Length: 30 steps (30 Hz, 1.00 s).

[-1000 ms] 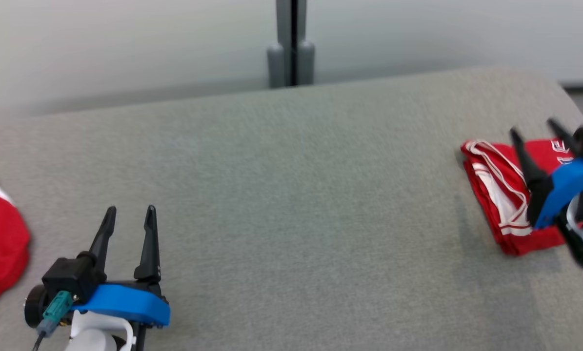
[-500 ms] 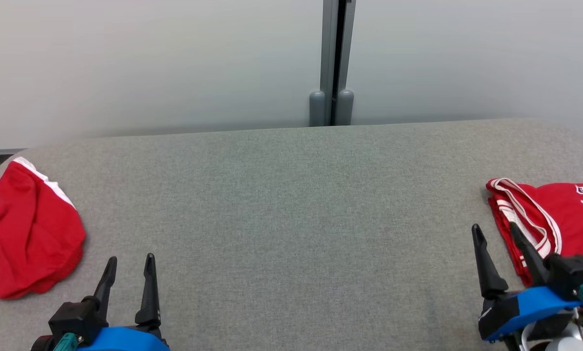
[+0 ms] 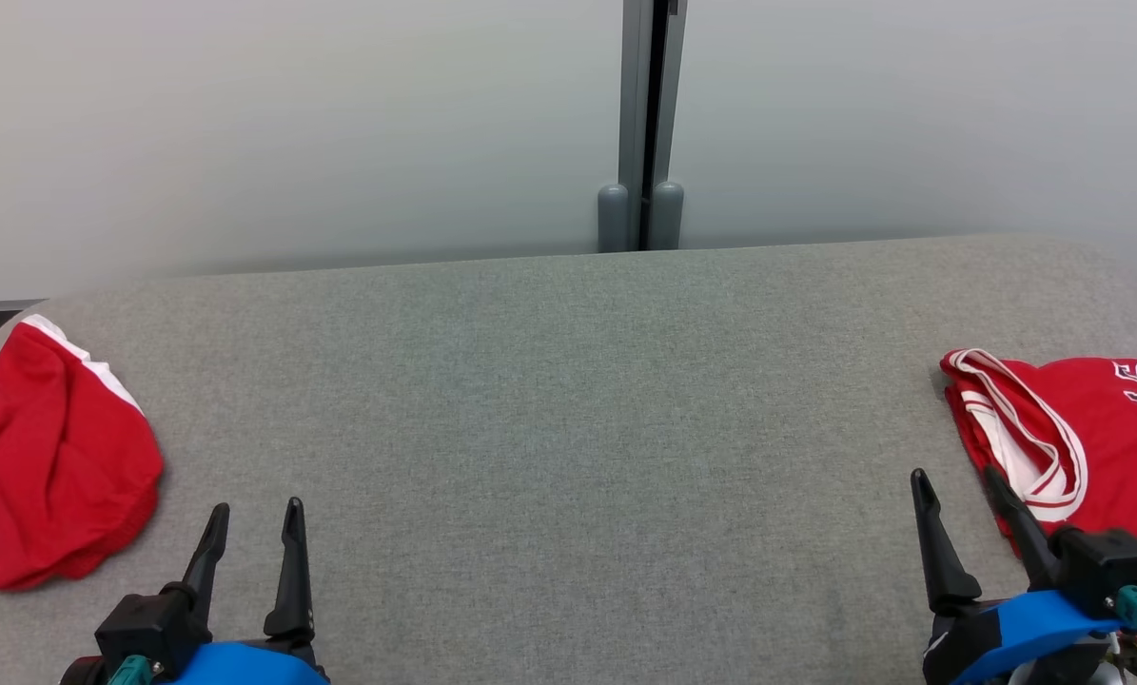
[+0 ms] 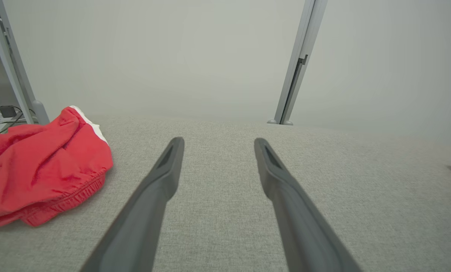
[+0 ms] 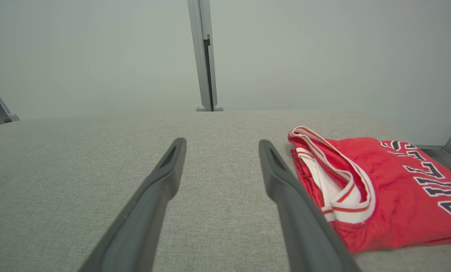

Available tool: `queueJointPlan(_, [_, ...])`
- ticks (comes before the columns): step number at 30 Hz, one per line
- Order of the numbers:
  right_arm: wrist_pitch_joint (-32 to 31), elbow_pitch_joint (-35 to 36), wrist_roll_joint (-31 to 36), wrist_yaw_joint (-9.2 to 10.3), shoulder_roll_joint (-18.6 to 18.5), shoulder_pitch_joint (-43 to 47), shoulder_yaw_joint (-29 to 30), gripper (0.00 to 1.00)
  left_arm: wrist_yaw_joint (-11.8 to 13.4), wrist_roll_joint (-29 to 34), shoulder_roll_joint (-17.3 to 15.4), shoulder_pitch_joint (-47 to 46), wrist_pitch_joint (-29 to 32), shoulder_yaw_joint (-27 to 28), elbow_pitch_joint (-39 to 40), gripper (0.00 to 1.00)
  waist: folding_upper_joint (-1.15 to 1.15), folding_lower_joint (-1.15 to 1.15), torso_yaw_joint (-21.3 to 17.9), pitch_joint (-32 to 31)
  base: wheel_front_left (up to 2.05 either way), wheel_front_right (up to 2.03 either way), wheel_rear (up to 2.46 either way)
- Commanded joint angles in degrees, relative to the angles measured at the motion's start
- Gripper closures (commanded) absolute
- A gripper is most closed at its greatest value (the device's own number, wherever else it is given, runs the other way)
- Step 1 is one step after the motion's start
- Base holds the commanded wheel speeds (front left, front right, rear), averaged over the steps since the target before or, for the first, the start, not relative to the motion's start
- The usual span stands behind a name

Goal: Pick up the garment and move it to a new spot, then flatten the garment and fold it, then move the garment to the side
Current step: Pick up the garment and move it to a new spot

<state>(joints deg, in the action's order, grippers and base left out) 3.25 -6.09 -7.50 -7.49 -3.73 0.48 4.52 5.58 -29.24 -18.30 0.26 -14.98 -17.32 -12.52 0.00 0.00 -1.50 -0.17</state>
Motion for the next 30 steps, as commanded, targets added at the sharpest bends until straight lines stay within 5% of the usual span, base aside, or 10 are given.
queueJointPlan(1, [-0.2,0.2,0.2,-0.01,0.3,0.3,-0.1,0.0,0.3,0.3,-0.2,0.6,-0.3,0.1,0.2,0.0,0.0,0.0,0.0,0.0,0.0,0.0,0.0])
queueJointPlan(13, [0.0,-0.5,-0.4,-0.02,0.6,1.0,-0.9,0.0,0.5,-0.2,-0.2,0.4,0.0,-0.3,0.4,0.0,0.0,0.0,2.7,0.0,0.0,0.0,0.0])
queueJointPlan(30, [1.8,-3.1,-1.0,-0.01,0.5,-0.8,-2.9,0.0,0.7,-0.8,-1.5,1.1,1.5,-0.7,0.8,0.0,0.0,0.0,20.1,0.1,0.0,0.0,0.0])
